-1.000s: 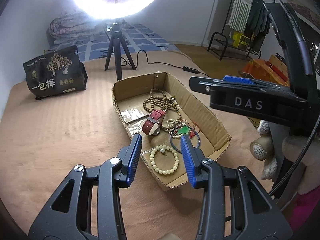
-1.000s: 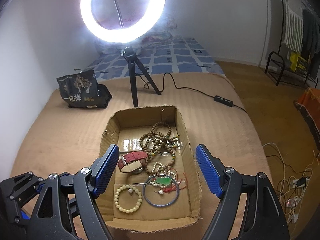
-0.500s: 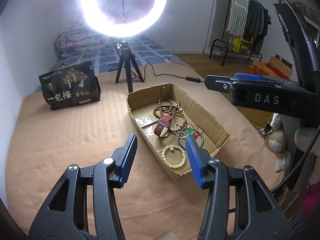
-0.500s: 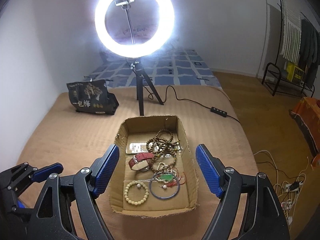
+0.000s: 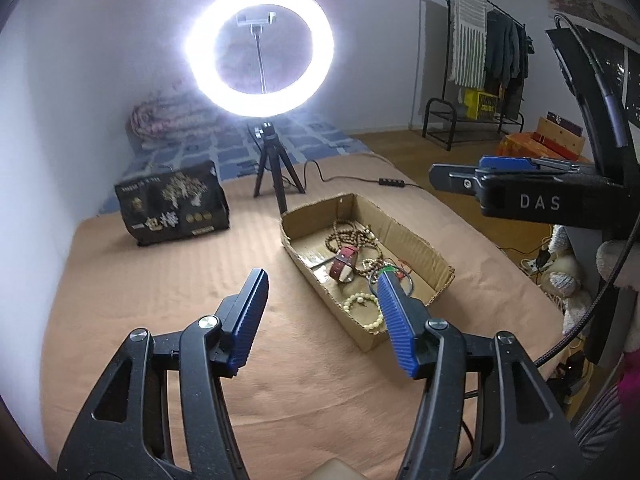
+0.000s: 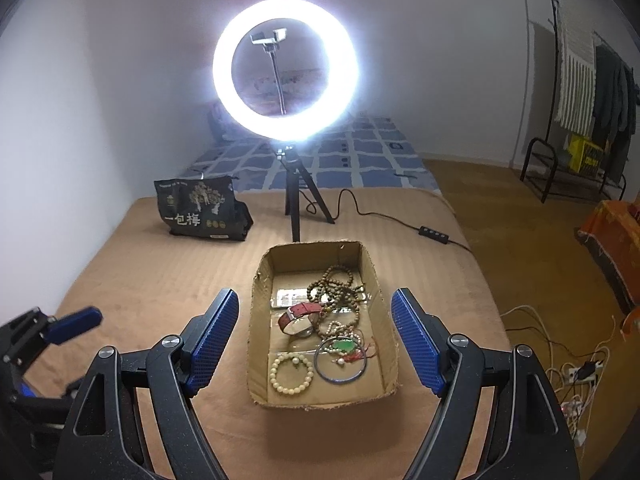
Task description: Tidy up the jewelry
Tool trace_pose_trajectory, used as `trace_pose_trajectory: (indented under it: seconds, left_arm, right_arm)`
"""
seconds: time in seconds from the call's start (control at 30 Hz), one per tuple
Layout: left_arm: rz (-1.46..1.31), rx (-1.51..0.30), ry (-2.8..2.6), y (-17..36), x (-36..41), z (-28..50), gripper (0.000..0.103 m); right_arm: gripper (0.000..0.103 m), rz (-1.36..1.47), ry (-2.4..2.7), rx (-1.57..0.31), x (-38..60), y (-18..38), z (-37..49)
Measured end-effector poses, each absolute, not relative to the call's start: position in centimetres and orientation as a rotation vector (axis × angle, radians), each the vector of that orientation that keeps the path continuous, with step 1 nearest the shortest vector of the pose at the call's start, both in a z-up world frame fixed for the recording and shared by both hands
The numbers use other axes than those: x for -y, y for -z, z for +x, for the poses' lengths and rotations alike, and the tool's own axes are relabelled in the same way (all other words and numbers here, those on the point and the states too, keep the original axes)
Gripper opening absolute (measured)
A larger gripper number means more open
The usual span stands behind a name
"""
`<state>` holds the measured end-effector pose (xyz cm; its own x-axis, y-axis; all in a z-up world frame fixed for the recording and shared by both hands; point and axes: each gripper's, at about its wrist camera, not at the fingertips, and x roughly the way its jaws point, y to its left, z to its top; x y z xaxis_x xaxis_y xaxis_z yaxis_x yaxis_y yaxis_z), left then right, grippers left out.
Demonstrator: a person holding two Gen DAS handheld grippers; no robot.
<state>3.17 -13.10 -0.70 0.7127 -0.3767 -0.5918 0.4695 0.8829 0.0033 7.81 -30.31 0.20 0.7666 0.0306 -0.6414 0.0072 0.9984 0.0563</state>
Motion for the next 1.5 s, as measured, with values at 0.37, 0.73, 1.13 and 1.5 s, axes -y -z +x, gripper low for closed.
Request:
trace_pose_trajectory:
  seconds: [0.37, 0.73, 1.13, 1.5]
  left_arm:
    - [0.138, -0.562, 0.441, -1.1, 10.4, 0.5, 0.075]
    - [0.158, -0.537, 0.428, -1.0, 10.4, -1.0, 0.099]
    - [0.151, -0.527, 0.39, -1.4, 10.3, -1.4, 0.103]
    - [0.146, -0.523, 0.388, -1.5, 10.2, -1.3, 0.103]
  right_arm:
    - [0.081, 0.031, 0.021, -0.63, 29.0, -1.5, 3.6]
    - [0.081, 0.016, 0.083, -0.612, 29.3, -0.6, 1.8]
    - [0.081, -0.017, 0.115, -0.592, 28.9, -0.3, 1.5]
    - [0.081, -0.021, 0.129, -0.588, 28.8, -0.2, 1.5]
